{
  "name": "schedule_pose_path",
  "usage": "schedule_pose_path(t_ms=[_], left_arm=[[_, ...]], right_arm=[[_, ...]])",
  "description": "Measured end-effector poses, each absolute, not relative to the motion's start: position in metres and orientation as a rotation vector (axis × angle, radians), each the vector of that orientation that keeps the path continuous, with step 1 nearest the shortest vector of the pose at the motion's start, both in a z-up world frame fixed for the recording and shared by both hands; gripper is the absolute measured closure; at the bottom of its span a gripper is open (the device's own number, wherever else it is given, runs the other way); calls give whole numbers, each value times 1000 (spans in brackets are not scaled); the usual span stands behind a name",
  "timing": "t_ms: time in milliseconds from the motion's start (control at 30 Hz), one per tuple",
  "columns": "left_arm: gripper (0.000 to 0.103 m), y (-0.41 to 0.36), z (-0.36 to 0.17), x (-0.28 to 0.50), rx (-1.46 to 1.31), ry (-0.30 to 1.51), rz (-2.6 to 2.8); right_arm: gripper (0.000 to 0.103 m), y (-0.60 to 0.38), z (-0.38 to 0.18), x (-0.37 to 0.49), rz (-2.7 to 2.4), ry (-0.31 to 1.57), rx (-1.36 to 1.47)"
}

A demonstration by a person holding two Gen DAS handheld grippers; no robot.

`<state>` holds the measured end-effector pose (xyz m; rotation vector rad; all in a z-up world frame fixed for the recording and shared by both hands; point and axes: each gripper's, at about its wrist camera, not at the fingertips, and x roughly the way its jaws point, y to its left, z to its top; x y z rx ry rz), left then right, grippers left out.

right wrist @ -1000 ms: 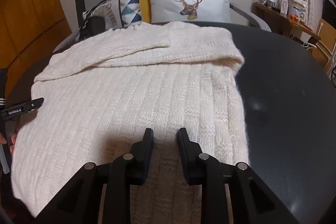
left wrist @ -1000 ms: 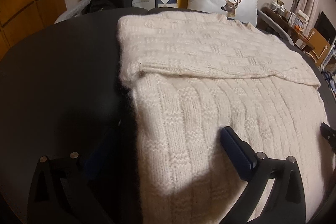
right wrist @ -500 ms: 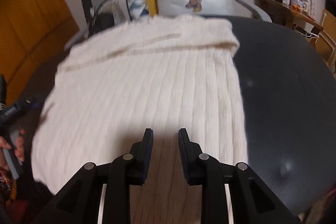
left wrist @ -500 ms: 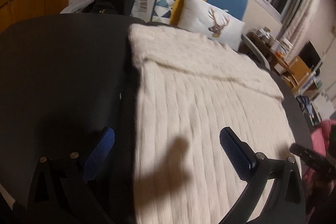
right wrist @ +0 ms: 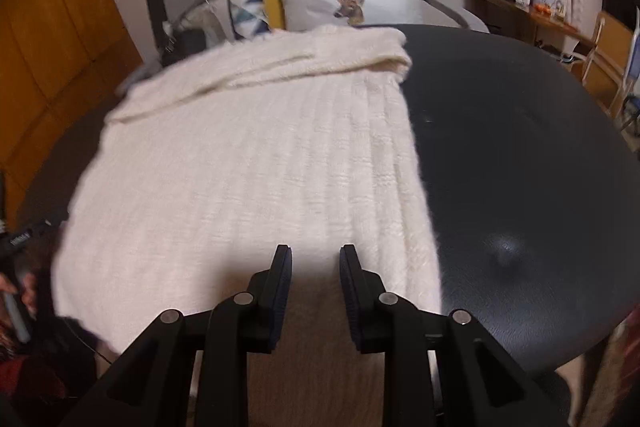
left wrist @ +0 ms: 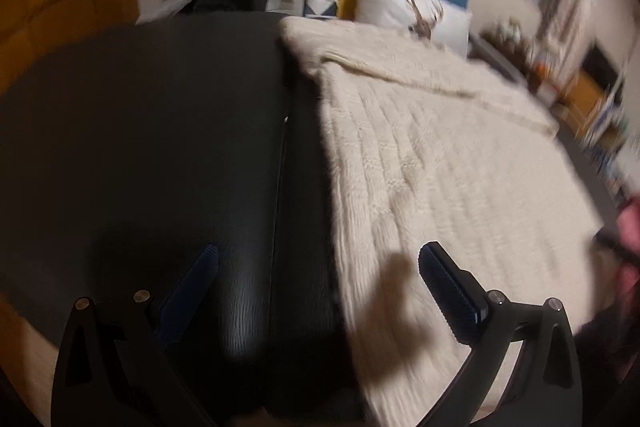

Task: Fold clothes
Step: 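Pull both open grippers back from the folded sweater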

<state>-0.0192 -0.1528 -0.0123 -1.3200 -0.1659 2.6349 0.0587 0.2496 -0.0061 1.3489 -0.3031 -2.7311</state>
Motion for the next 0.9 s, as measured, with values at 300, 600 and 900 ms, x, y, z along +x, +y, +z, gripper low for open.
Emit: schedule_pose_path(t_ms=[300, 600, 900], left_arm=[[1, -144, -13, 14, -1351, -104, 2550], [1, -160, -21, 15, -1429, -354, 2333], [1, -173, -25, 21, -1465, -447, 2226]], right_arm=[[79, 255, -10, 74, -2683, -286, 1414], [73, 329, -11, 107, -2596, -757, 1373], [72, 355, -48, 120, -2364, -1096, 1400]])
